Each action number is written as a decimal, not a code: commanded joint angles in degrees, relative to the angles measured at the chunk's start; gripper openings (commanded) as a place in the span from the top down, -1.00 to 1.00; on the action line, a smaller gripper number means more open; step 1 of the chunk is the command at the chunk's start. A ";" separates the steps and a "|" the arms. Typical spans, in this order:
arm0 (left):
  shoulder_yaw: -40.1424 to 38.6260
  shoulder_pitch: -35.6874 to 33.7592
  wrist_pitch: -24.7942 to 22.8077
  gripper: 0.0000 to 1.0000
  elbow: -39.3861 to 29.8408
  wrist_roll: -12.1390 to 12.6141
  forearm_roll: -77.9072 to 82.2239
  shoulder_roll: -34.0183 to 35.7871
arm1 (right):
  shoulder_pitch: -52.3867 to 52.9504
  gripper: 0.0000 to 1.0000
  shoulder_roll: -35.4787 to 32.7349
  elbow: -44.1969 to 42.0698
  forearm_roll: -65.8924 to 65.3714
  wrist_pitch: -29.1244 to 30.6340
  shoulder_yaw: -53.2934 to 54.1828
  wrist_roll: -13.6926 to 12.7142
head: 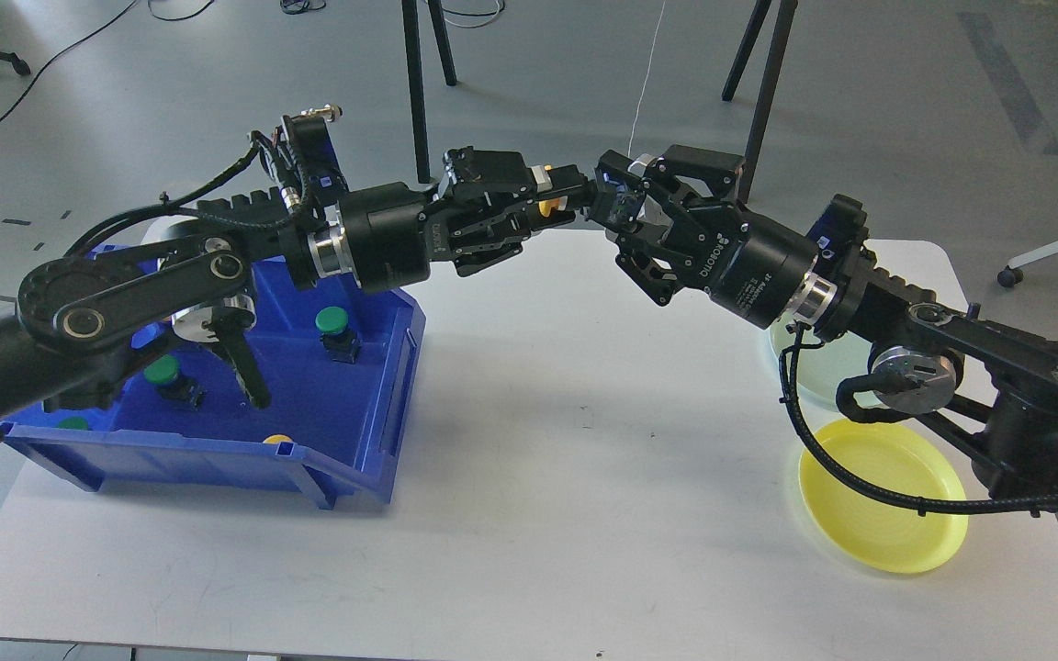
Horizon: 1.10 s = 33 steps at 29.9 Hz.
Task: Pass button and place on color plate
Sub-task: 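Grasp the yellow button with the right gripper and open the left gripper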
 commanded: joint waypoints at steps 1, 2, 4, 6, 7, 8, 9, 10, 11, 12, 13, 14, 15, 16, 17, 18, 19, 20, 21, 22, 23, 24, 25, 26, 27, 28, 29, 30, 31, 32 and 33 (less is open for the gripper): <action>0.00 0.04 -0.01 0.55 0.00 0.01 0.04 0.00 | 0.19 0.70 0.00 0.02 0.01 0.00 0.11 0.02; 0.09 -0.05 -0.01 0.55 0.00 0.01 0.04 0.00 | 0.10 0.80 0.00 0.02 0.01 0.00 0.19 -0.07; 0.18 -0.05 -0.01 0.54 0.00 0.01 0.04 0.00 | 0.10 0.92 0.00 -0.07 0.01 0.00 0.19 -0.16; 0.18 -0.05 -0.01 0.50 0.00 0.01 0.05 0.00 | 0.10 0.99 0.00 0.02 0.09 0.00 0.19 -0.25; 0.18 -0.05 -0.01 0.46 0.00 0.01 0.04 0.00 | 0.10 0.99 0.00 0.02 0.09 0.00 0.19 -0.33; 0.18 0.04 -0.01 0.41 0.00 0.01 0.04 0.00 | 0.02 0.99 0.00 0.02 0.09 0.00 0.11 -0.33; 0.09 -0.05 -0.01 0.35 0.00 0.01 0.04 -0.09 | 0.02 0.99 0.00 0.11 0.18 0.00 0.11 -0.42; 0.09 -0.05 -0.01 0.31 0.00 0.01 0.04 -0.09 | 0.02 0.99 0.00 0.19 0.18 0.00 0.02 -0.42; 0.09 0.04 -0.01 0.26 0.00 0.01 0.04 -0.09 | 0.02 0.99 -0.09 0.19 0.18 -0.14 0.02 -0.34; 0.01 -0.05 -0.01 0.19 0.00 0.01 -0.04 -0.09 | 0.02 0.99 -0.09 0.19 0.18 -0.14 -0.07 -0.42; 0.00 0.04 -0.01 0.13 0.00 0.01 -0.04 -0.09 | -0.07 0.99 -0.09 0.28 0.18 -0.22 0.02 -0.34; 0.00 -0.05 -0.01 0.09 0.00 0.01 -0.04 -0.09 | -0.07 0.99 -0.09 0.28 0.18 -0.31 0.02 -0.33; 0.00 -0.05 -0.01 0.06 0.00 0.01 -0.04 -0.09 | -0.07 0.99 -0.09 0.28 0.18 -0.31 0.02 -0.33; 0.00 -0.05 -0.01 0.04 0.00 0.01 -0.04 -0.09 | -0.07 0.99 -0.17 0.28 0.27 -0.40 0.02 -0.42; 0.00 -0.05 -0.01 0.02 0.00 0.01 -0.04 -0.09 | -0.16 0.99 -0.26 0.28 0.27 -0.40 0.02 -0.34; 0.00 -0.05 -0.01 0.02 0.00 0.01 -0.04 -0.09 | -0.16 0.99 -0.26 0.37 0.27 -0.40 0.10 -0.33; 0.00 -0.05 -0.01 0.00 0.00 0.01 -0.04 -0.09 | -0.25 0.99 -0.35 0.37 0.44 -0.40 0.28 -0.33; 0.00 -0.05 -0.01 -0.04 0.00 0.01 -0.13 -0.09 | -0.25 0.99 -0.44 0.46 0.45 -0.40 0.28 -0.33; 0.00 -0.05 -0.01 -0.07 0.00 0.01 -0.13 -0.09 | -0.25 0.99 -0.53 0.46 0.45 -0.40 0.28 -0.33; -0.08 -0.05 -0.01 -0.09 0.00 0.01 -0.13 -0.09 | -0.34 0.99 -0.61 0.55 0.53 -0.40 0.37 -0.33; -0.08 -0.05 -0.01 -0.12 0.00 0.01 -0.13 -0.09 | -0.42 0.99 -0.70 0.55 0.53 -0.40 0.37 -0.33; -0.08 -0.05 -0.01 -0.17 0.00 0.01 -0.31 -0.09 | -0.51 0.99 -0.79 0.63 0.62 -0.40 0.46 -0.33; -0.08 -0.05 -0.01 -0.20 0.00 0.01 -0.39 -0.09 | -0.60 0.99 -0.96 0.63 0.62 -0.40 0.54 -0.33; -0.08 -0.05 -0.01 -0.20 0.00 0.01 -0.39 -0.09 | -0.69 0.99 -1.05 0.63 0.62 -0.49 0.63 -0.25; -0.08 0.04 -0.01 -0.24 0.08 0.01 -0.57 -0.09 | -0.77 0.99 -1.31 0.63 0.62 -0.49 0.72 -0.25; -0.17 -0.05 -0.01 -0.28 0.34 0.01 -0.66 -0.09 | -0.86 0.99 -2.10 0.72 0.62 -0.66 0.81 -0.25; -0.35 -0.05 -0.01 -0.29 0.52 0.01 -0.66 -0.18 | -1.04 0.99 -2.98 0.98 0.71 -1.10 0.81 -0.25; -0.52 -0.05 -0.01 -0.30 0.61 0.01 -0.66 -0.18 | -1.56 0.99 -4.38 1.68 0.71 -1.71 0.81 -0.25; -0.70 0.04 -0.01 -0.30 0.61 0.01 -0.75 -0.18 | -2.18 0.99 -5.61 2.38 0.62 -2.24 0.90 -0.25; -0.70 0.04 -0.01 -0.31 0.61 0.01 -0.66 -0.18 | -3.14 0.99 -7.19 3.00 0.62 -3.12 1.24 -0.25; -0.79 0.04 -0.01 -0.31 0.61 0.01 -0.66 -0.18 | -4.19 0.99 -8.60 3.70 0.62 -3.82 1.60 -0.16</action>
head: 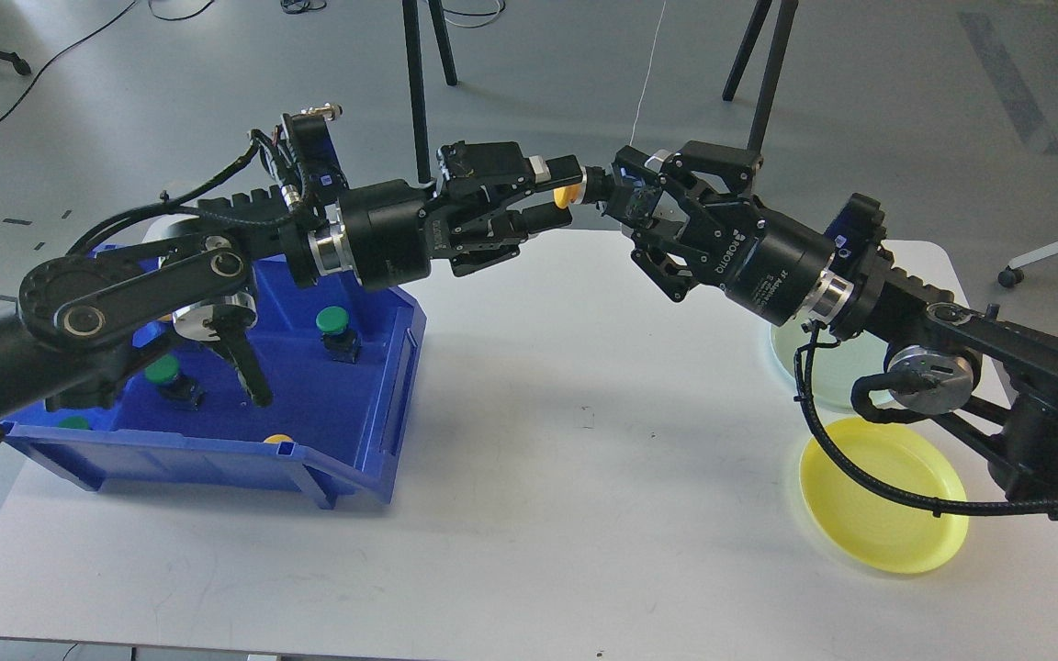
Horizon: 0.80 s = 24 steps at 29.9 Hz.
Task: Pass button and place on color plate
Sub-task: 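Grasp the yellow button with the right gripper and open the left gripper, then lower the yellow button onto the yellow plate and release with the right gripper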
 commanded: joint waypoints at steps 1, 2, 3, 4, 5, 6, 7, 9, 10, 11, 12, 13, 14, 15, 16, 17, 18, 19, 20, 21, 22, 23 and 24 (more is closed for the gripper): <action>-0.30 0.07 -0.01 -0.31 0.06 -0.01 0.04 -0.05 | -3.56 0.99 -5.20 2.52 -0.05 -2.72 1.18 0.08; -0.30 0.07 -0.01 -0.31 0.06 -0.01 -0.05 -0.05 | -5.05 0.99 -6.70 3.66 -0.05 -3.77 1.88 0.17; -0.30 0.07 -0.01 -0.32 0.06 -0.01 -0.05 -0.05 | -6.54 0.99 -8.10 4.89 -0.14 -5.09 2.59 0.17; -0.30 0.07 -0.01 -0.32 0.06 -0.01 -0.05 -0.05 | -8.56 0.99 -10.03 6.47 -0.23 -7.19 3.46 0.17; -0.30 0.07 -0.01 -0.32 0.06 -0.01 -0.05 -0.05 | -10.15 0.99 -11.62 7.87 -0.58 -9.21 3.91 0.17; -0.30 0.07 -0.01 -0.33 0.06 -0.01 -0.05 -0.05 | -11.64 0.99 -13.11 9.28 -0.84 -11.58 4.09 0.17; -0.30 0.07 -0.01 -0.33 0.06 -0.01 -0.05 -0.05 | -13.05 0.99 -14.78 10.95 -1.45 -14.83 3.83 0.17; -0.30 0.07 -0.01 -0.34 0.06 -0.01 -0.05 -0.05 | -15.86 0.99 -17.77 14.29 -5.65 -22.81 3.04 0.17; -0.30 0.07 -0.01 -0.34 0.06 -0.01 -0.05 -0.05 | -18.05 0.99 -19.44 16.30 -9.33 -28.43 2.77 0.17; -0.30 0.07 -0.01 -0.34 0.06 -0.01 0.03 -0.05 | -20.86 0.99 -20.50 18.07 -13.55 -34.83 2.34 0.25; -0.30 0.07 -0.01 -0.34 0.06 -0.01 0.04 -0.05 | -23.41 0.99 -21.03 19.39 -16.90 -39.86 1.98 0.25; -0.30 0.07 -0.01 -0.34 0.06 -0.01 0.04 -0.05 | -26.22 0.99 -21.21 20.45 -20.06 -44.87 1.81 0.25; -0.30 0.07 -0.01 -0.34 0.06 -0.01 0.04 -0.05 | -28.86 0.99 -21.21 21.06 -22.70 -48.83 1.72 0.34; -0.30 0.07 -0.01 -0.35 0.06 -0.01 0.04 -0.05 | -31.67 0.99 -21.30 21.42 -24.64 -51.92 1.80 0.52; -0.30 0.07 -0.01 -0.36 0.15 -0.01 0.04 -0.05 | -33.70 0.99 -21.21 21.51 -25.88 -54.02 1.80 0.95; -0.30 0.16 -0.01 -0.36 0.06 -0.01 0.04 -0.05 | -35.54 0.99 -21.13 21.42 -26.59 -54.02 1.89 1.74; -0.30 0.25 -0.01 -0.36 0.15 -0.01 0.04 -0.05 | -37.04 0.99 -21.12 21.34 -26.60 -54.02 1.89 2.97; -0.30 0.25 -0.01 -0.36 0.15 -0.01 0.04 -0.05 | -38.01 0.99 -21.12 21.25 -26.60 -54.02 1.80 3.38; -0.30 0.25 -0.01 -0.36 0.15 -0.01 0.04 -0.05 | -39.15 0.99 -21.12 21.25 -26.60 -54.02 1.72 3.38; -0.30 0.25 -0.01 -0.36 0.15 -0.01 0.04 -0.05 | -40.30 0.99 -21.12 21.25 -26.68 -54.02 1.72 3.38; -0.30 0.25 -0.01 -0.36 0.15 -0.01 0.04 -0.05 | -41.18 0.99 -21.12 21.25 -26.69 -54.02 1.72 3.38; -0.30 0.25 -0.01 -0.36 0.15 -0.01 0.04 -0.05 | -42.15 0.99 -21.12 21.25 -26.77 -54.02 1.72 3.38; -0.30 0.25 -0.01 -0.36 0.15 -0.01 0.04 -0.05 | -42.85 0.99 -20.95 21.07 -26.86 -54.02 1.63 3.38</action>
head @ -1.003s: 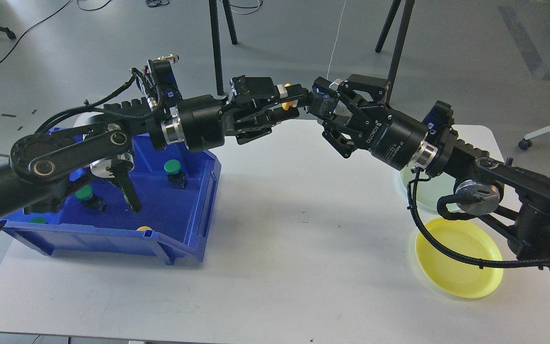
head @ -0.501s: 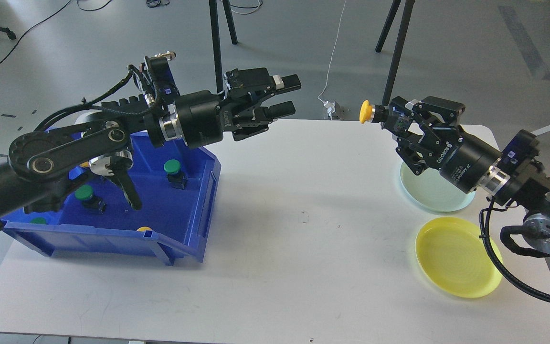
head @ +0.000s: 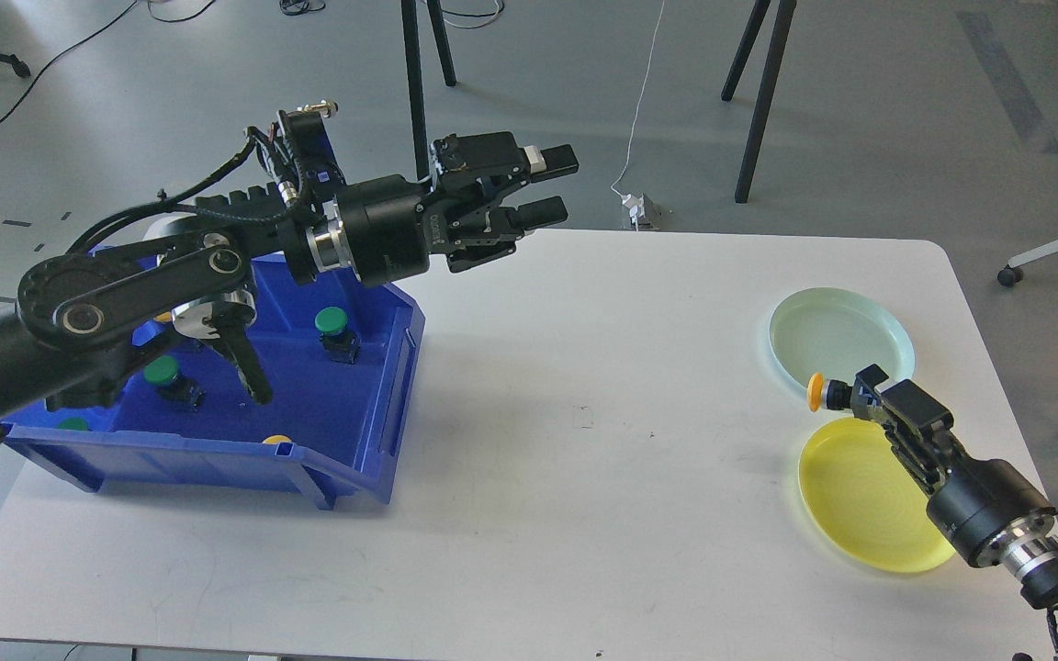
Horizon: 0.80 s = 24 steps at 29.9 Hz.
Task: Pass button and place on color plate
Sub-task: 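Lower the yellow button onto the yellow plate and release with the right gripper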
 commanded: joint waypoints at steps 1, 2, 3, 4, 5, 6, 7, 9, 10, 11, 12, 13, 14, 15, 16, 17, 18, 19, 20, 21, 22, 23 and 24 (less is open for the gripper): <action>0.01 0.01 0.00 -0.36 -0.01 0.00 0.00 0.00 | -3.43 0.99 0.36 -0.66 -0.31 -0.04 -0.11 0.08; 0.01 0.01 0.00 -0.36 -0.01 0.00 0.00 0.00 | -4.23 0.99 0.53 -1.02 -0.31 -0.04 0.06 0.08; 0.01 0.01 0.00 -0.36 -0.01 0.00 0.00 0.00 | -4.76 0.99 0.80 -1.80 -0.31 -0.04 0.06 0.08; 0.01 0.01 0.00 -0.36 -0.01 0.00 0.00 0.00 | -5.11 0.99 1.58 -2.77 -0.14 -0.04 0.24 0.08; 0.01 0.01 0.00 -0.36 -0.01 0.00 0.00 0.00 | -5.29 0.99 2.55 -4.00 0.04 -0.04 0.41 0.08; -0.08 0.01 0.00 -0.37 -0.01 0.00 0.00 0.00 | -5.37 0.99 3.95 -5.40 0.13 -0.04 0.59 0.08; -0.08 0.01 0.00 -0.37 -0.01 0.00 0.00 0.00 | -5.38 0.99 5.62 -6.72 0.21 -0.04 0.94 0.08; 0.01 0.01 0.00 -0.37 -0.01 0.00 0.00 0.00 | -5.46 0.99 8.52 -8.92 0.22 -0.04 1.47 0.08; -0.08 0.01 0.00 -0.37 -0.01 0.00 0.00 0.00 | -5.46 0.99 8.97 -9.28 0.30 -0.04 1.99 0.08; -0.08 0.01 0.00 -0.37 -0.01 0.00 0.00 0.00 | -5.64 0.99 9.15 -9.63 0.48 -0.04 2.96 0.08; -0.08 0.01 0.00 -0.37 -0.01 0.00 0.00 0.00 | -5.99 1.00 9.41 -9.98 0.74 -0.04 3.75 0.08; 0.01 0.01 0.00 -0.37 -0.01 0.00 0.00 0.00 | -6.25 1.00 9.50 -10.77 1.18 -0.04 4.45 0.08; 0.01 0.01 0.00 -0.37 -0.01 0.00 0.00 0.00 | -6.25 1.00 9.50 -11.56 1.53 -0.04 4.81 0.08; 0.01 0.01 0.00 -0.37 -0.01 0.00 0.00 0.00 | -6.25 1.00 9.59 -12.44 1.88 -0.04 5.16 0.08; 0.01 0.01 0.00 -0.37 -0.01 0.00 0.00 0.00 | -6.25 1.00 9.59 -12.97 2.23 -0.04 5.25 0.08; 0.01 0.01 0.00 -0.37 -0.01 0.00 0.00 0.00 | -6.25 1.00 9.59 -13.41 2.76 -0.04 5.42 0.08; 0.01 0.01 0.00 -0.37 -0.01 0.00 0.00 0.00 | -6.25 1.00 9.50 -13.76 3.46 -0.04 5.43 0.08; 0.01 0.01 0.00 -0.37 -0.01 0.00 0.00 0.00 | -6.25 1.00 9.07 -14.03 3.99 -0.04 5.43 0.08; 0.01 0.01 0.00 -0.38 -0.01 0.00 0.00 0.00 | -6.25 1.00 8.97 -14.46 4.60 -0.04 5.43 0.08; 0.01 0.01 0.00 -0.38 -0.09 0.00 0.00 0.00 | -6.17 1.00 8.97 -15.16 5.31 -0.04 5.34 0.08; 0.01 0.01 0.00 -0.38 -0.01 0.00 0.00 0.00 | -6.17 0.98 8.89 -16.13 6.10 -0.04 5.08 0.08; 0.01 0.01 0.00 -0.38 -0.01 0.00 0.00 0.00 | -6.17 0.96 8.89 -17.09 6.71 -0.04 4.90 0.08; 0.01 0.01 0.00 -0.38 -0.01 0.00 0.00 0.00 | -6.25 0.94 8.80 -17.97 7.24 -0.04 4.64 0.08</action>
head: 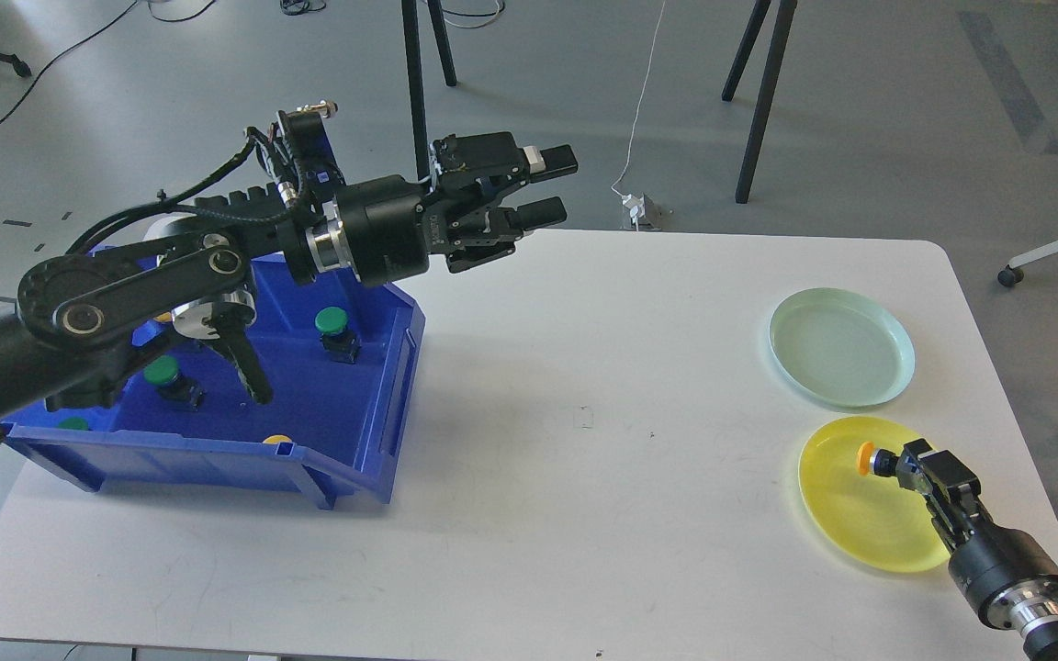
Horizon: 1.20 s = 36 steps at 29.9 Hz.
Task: Pass button and place on color plate
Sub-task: 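Lower the yellow button onto the yellow plate and release with the right gripper, then move the left gripper into the bin toward a green button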
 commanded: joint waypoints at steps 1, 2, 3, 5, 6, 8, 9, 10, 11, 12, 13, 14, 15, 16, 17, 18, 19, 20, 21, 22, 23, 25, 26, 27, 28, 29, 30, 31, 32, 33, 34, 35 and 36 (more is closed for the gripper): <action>0.00 0.00 0.00 -0.38 0.02 0.00 0.00 0.00 | -0.03 0.91 -0.18 -2.73 1.92 0.00 -0.96 0.00; 0.00 0.00 0.00 -0.39 0.02 0.00 0.00 0.00 | -0.03 0.88 -0.18 -2.91 1.92 0.00 -1.05 0.00; 0.00 0.00 0.00 -0.39 0.02 0.00 0.00 0.00 | -0.03 0.84 -0.18 -2.91 1.92 0.00 -1.14 0.00; 0.00 0.00 0.00 -0.39 0.02 0.00 0.00 0.00 | -0.55 0.73 -0.18 -2.91 1.92 0.00 -1.14 0.00; 0.00 0.00 0.00 -0.39 0.02 0.00 0.00 0.00 | -0.64 0.64 -0.18 -2.91 1.92 0.00 -1.14 0.00; 0.00 0.00 0.00 -0.39 0.02 0.00 0.00 0.00 | -0.64 0.36 -0.01 -2.83 1.92 0.00 -0.96 0.00; 0.00 0.00 0.00 -0.40 0.02 0.00 0.00 0.00 | -0.64 0.20 0.17 -2.83 1.92 0.00 -0.61 0.00; -0.09 0.00 0.00 -0.40 0.02 0.00 0.00 0.00 | -0.64 -0.02 0.26 -2.83 2.01 0.00 -0.44 0.00; 0.00 0.00 0.00 -0.40 0.02 0.00 0.00 0.00 | -0.64 -0.24 0.34 -2.83 1.93 0.00 -0.09 0.00; -0.09 0.00 0.00 -0.40 -0.07 0.00 0.00 0.00 | -0.64 -0.40 0.43 -2.83 2.01 0.00 0.00 0.00; -0.09 0.00 0.00 -0.40 0.02 0.00 0.00 0.00 | -0.55 -0.57 0.43 -2.74 2.01 0.00 0.09 0.00; 0.00 0.00 0.00 -0.40 0.02 0.00 -0.09 0.00 | -0.55 -0.89 0.43 -2.74 2.01 0.00 0.09 0.00; 0.00 0.00 0.00 -0.40 0.02 0.00 -0.09 0.00 | -0.55 -0.96 0.43 -2.74 2.01 0.00 0.18 0.00; 0.00 0.00 0.00 -0.40 0.02 0.00 -0.09 0.00 | -0.55 -0.96 0.43 -2.74 2.01 0.00 0.27 0.00; -0.09 0.00 0.00 -0.40 0.02 0.00 -0.18 0.00 | -0.55 -0.96 0.43 -2.74 2.01 0.00 0.44 0.00; -0.09 0.00 0.00 -0.40 0.02 0.00 -0.18 0.00 | -0.55 -0.96 0.43 -2.74 2.01 0.00 0.53 0.00; -0.09 0.00 0.00 -0.40 0.02 0.00 -0.18 0.00 | -0.47 -0.96 0.43 -2.65 2.01 0.00 0.79 0.00; -0.09 0.00 0.00 -0.40 0.02 0.00 -0.18 0.00 | -0.47 -0.96 0.35 -2.56 2.01 0.00 0.79 0.00; -0.09 0.00 0.00 -0.40 0.02 0.00 -0.18 0.00 | -0.47 -0.96 0.34 -2.39 2.01 0.00 0.79 0.00; -0.09 0.09 0.00 -0.40 0.02 0.00 -0.18 0.00 | -0.47 -0.96 0.08 -2.12 2.10 0.00 0.88 0.00; -0.09 0.00 0.00 -0.40 0.02 0.00 -0.18 0.00 | -0.38 -0.96 -0.01 -1.95 2.10 0.00 1.06 0.00; -0.09 0.00 0.00 -0.41 0.02 0.00 -0.18 -0.17 | -0.03 -0.96 -0.27 -0.81 2.19 0.00 2.11 0.00; -0.09 0.00 0.00 -0.43 0.02 0.00 -0.18 -0.44 | 0.15 -0.96 -0.44 0.07 2.36 0.00 2.90 0.00; -0.09 0.00 0.00 -0.45 0.02 0.00 -0.18 -0.61 | 0.50 -0.97 -0.97 1.38 2.63 0.00 3.86 0.00; -0.09 0.00 0.00 -0.46 0.19 0.00 -0.18 -0.70 | 0.85 -0.97 -1.76 2.70 2.80 0.00 5.00 0.00; -0.09 0.00 0.00 -0.49 0.71 0.00 -0.18 -0.70 | 1.64 -0.97 -2.98 4.63 2.89 0.00 6.41 0.00; -0.09 0.00 0.00 -0.51 1.24 0.00 -0.18 -0.70 | 2.43 -0.97 -4.04 6.12 3.07 0.00 7.90 0.00; -0.09 0.00 0.00 -0.51 1.86 0.00 -0.18 -0.79 | 3.22 -0.97 -5.01 7.44 3.59 0.00 9.57 0.00; -0.26 0.00 0.00 -0.52 2.47 0.00 -0.18 -0.88 | 3.66 -0.97 -5.54 8.07 4.38 0.00 11.15 0.00; -0.70 0.00 0.00 -0.54 3.43 0.00 -0.09 -0.97 | 4.10 -0.97 -5.72 8.60 5.43 0.00 12.99 0.00; -1.22 -0.09 0.00 -0.54 4.84 0.00 -0.09 -1.05 | 4.63 -0.97 -5.81 8.77 6.40 0.00 15.10 0.00; -1.75 -0.26 0.00 -0.55 6.24 0.00 -0.09 -1.05 | 5.33 -0.97 -5.89 8.86 7.19 0.00 17.12 0.00; -2.45 -0.35 0.00 -0.59 7.56 0.00 -0.09 -0.71 | 5.94 -0.97 -5.90 8.86 8.07 0.00 19.40 0.00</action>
